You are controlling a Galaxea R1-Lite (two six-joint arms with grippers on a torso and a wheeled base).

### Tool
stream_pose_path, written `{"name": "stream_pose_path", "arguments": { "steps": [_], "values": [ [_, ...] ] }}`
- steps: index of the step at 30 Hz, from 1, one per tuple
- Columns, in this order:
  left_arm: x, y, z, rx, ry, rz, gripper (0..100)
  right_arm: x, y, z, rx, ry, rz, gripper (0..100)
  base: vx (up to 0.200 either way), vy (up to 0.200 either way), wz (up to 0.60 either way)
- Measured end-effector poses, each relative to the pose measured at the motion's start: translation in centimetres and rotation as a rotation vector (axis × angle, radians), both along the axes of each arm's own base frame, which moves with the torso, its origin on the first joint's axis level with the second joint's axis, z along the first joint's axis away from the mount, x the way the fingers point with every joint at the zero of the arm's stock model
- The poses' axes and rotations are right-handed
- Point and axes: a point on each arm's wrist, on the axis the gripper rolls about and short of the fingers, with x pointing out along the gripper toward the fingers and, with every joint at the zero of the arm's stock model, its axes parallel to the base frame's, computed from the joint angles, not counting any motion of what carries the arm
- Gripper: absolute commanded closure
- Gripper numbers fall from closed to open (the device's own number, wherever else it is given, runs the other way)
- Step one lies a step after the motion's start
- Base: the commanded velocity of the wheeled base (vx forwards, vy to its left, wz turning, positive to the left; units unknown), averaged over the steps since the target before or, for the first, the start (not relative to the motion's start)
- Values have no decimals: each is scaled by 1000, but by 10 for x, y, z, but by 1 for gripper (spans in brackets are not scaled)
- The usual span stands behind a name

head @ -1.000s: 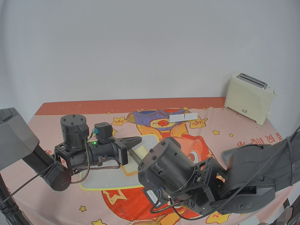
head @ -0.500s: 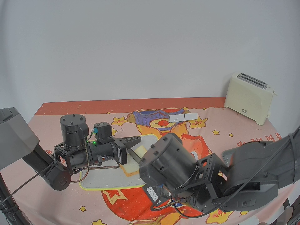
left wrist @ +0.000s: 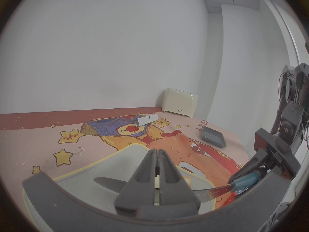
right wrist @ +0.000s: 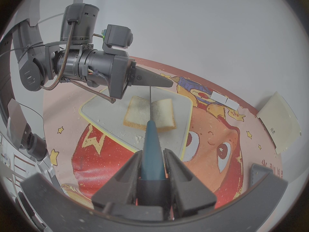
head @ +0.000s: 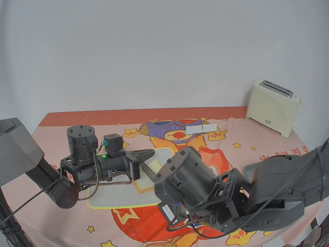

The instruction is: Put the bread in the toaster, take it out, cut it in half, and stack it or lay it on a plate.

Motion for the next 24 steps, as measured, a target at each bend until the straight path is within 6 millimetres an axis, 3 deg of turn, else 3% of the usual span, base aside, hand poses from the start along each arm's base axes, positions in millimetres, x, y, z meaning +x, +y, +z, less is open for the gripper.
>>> {"name": "stream_pose_path", "arguments": {
  "steps": [24],
  "values": [
    [1,0,-2,-1,6,2,100,0,0,1,-2,0,1,100,0,0,0]
  ]
}}
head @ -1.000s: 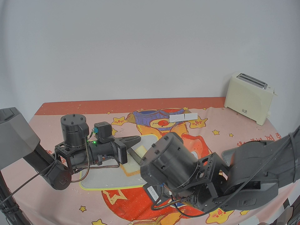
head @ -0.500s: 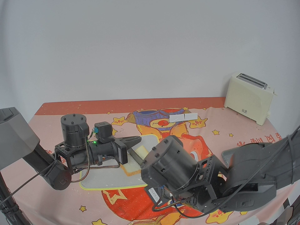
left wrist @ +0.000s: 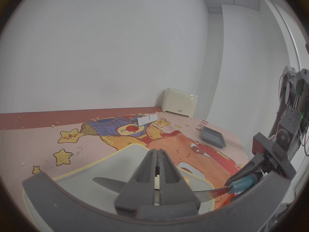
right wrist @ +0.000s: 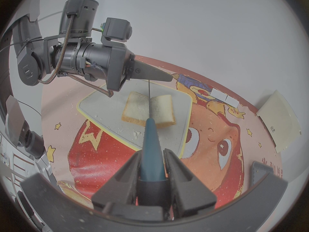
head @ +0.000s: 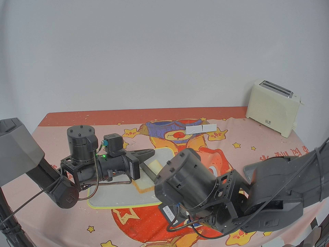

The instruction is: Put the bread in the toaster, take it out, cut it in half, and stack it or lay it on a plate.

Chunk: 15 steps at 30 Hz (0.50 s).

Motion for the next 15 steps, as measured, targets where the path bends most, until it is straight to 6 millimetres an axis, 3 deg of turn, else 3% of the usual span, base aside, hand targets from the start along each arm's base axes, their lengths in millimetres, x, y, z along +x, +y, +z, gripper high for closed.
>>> {"name": "stream_pose_path", "arguments": {
  "steps": [7,15],
  "values": [
    [1,0,-1,2,4,1,100,0,0,8,24,-12,-1,100,0,0,0],
    [1,0,-1,2,6,0,100,-1,-3,0,3,0,-4,100,0,0,0]
  ]
}}
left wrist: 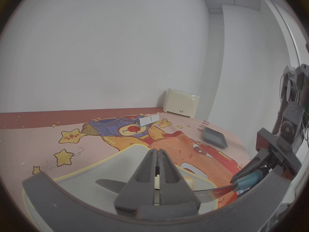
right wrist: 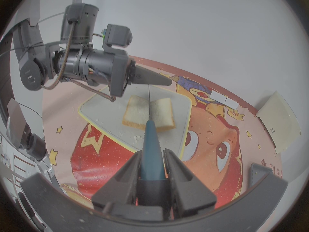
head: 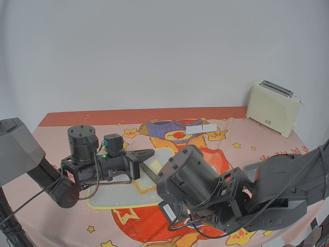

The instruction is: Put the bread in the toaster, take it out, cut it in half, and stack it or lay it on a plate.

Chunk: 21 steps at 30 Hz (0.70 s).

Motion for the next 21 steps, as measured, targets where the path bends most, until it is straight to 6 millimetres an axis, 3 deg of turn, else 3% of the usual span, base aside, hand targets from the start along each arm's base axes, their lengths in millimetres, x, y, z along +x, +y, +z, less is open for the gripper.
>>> {"name": "stream_pose_path", "arguments": {
  "steps": [21],
  "values": [
    [2,-2,3,-13,-21,-2,100,2,1,0,22,-11,-4,100,0,0,0]
  ]
}}
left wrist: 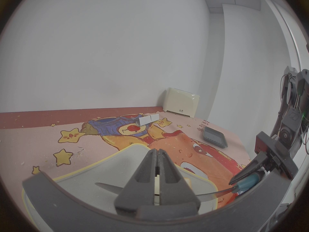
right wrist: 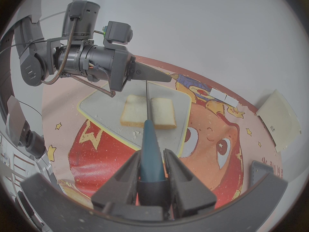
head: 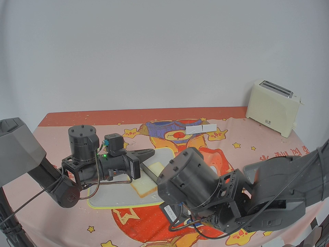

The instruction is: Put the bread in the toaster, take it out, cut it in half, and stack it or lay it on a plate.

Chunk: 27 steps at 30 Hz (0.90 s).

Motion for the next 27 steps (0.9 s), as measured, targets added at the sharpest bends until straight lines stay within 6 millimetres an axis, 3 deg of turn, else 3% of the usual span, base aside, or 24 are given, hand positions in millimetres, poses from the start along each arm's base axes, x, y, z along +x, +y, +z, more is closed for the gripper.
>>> {"name": "stream_pose_path", "arguments": {
  "steps": [6,13,22,27],
  "values": [
    [-3,2,16,-69,-37,9,100,2,2,2,29,-16,-3,100,0,0,0],
    [-15,10,49,-135,-117,15,100,1,2,2,30,-15,-1,100,0,0,0],
    [-46,48,100,-194,-280,91,100,2,2,4,41,-20,-3,100,0,0,0],
    [-74,66,107,-213,-296,120,100,1,0,4,44,-22,-3,100,0,0,0]
  ]
}}
